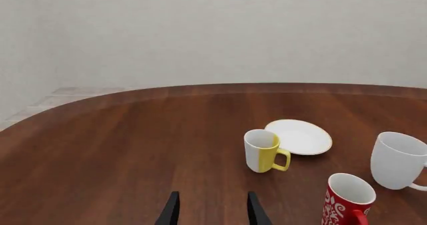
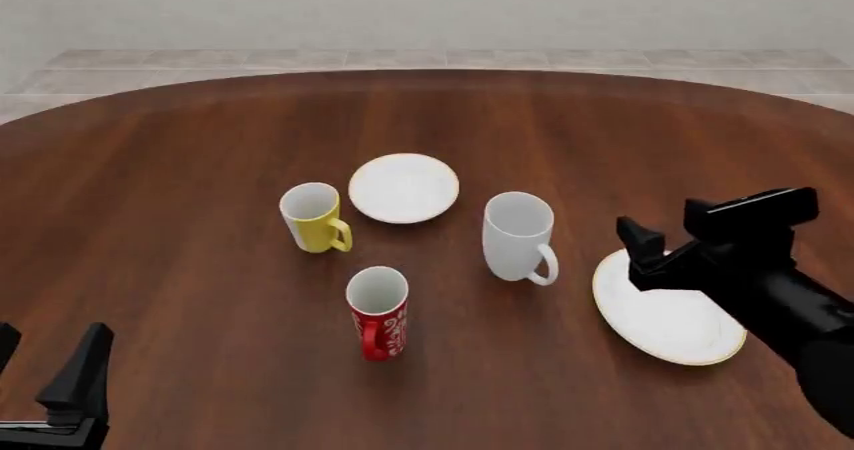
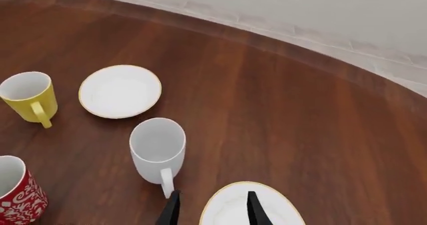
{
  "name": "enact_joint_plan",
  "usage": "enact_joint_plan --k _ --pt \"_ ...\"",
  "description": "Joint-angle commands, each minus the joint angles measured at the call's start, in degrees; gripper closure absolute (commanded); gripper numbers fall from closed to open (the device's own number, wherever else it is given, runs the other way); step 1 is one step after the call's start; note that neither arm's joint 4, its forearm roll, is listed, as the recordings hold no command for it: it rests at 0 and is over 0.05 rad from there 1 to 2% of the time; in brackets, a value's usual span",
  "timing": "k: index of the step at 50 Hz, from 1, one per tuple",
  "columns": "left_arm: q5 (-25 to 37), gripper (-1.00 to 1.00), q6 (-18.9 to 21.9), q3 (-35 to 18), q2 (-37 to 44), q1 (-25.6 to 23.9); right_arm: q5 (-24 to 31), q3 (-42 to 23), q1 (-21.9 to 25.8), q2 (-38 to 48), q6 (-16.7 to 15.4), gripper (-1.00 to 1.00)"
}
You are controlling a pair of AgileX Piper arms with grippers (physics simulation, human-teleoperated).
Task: Put the white mug on the left plate.
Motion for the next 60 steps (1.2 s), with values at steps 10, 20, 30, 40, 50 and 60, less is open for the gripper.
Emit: enact_joint_plan --k 10,20,30,40,50,60 --pt "0.0 -1.00 0.0 0.0 0.0 0.0 -3.5 -2.9 2.1 10.8 -0.3 -1.00" --pt "0.0 -1.00 0.0 0.0 0.0 0.0 -4.4 -4.0 2.8 14.5 -0.5 -1.00" --pt "0.0 -1.00 0.0 0.0 0.0 0.0 -4.6 -5.3 3.3 16.9 -0.8 -1.00" --pt "0.0 -1.00 0.0 0.0 0.0 0.0 -4.7 -7.4 5.1 20.0 -0.9 -1.00" --pt "0.0 -1.00 0.0 0.0 0.0 0.0 -5.4 -7.7 6.4 21.5 -0.7 -1.00" --pt "0.0 -1.00 0.0 0.0 0.0 0.0 -6.1 -7.3 6.5 22.2 -0.5 -1.00"
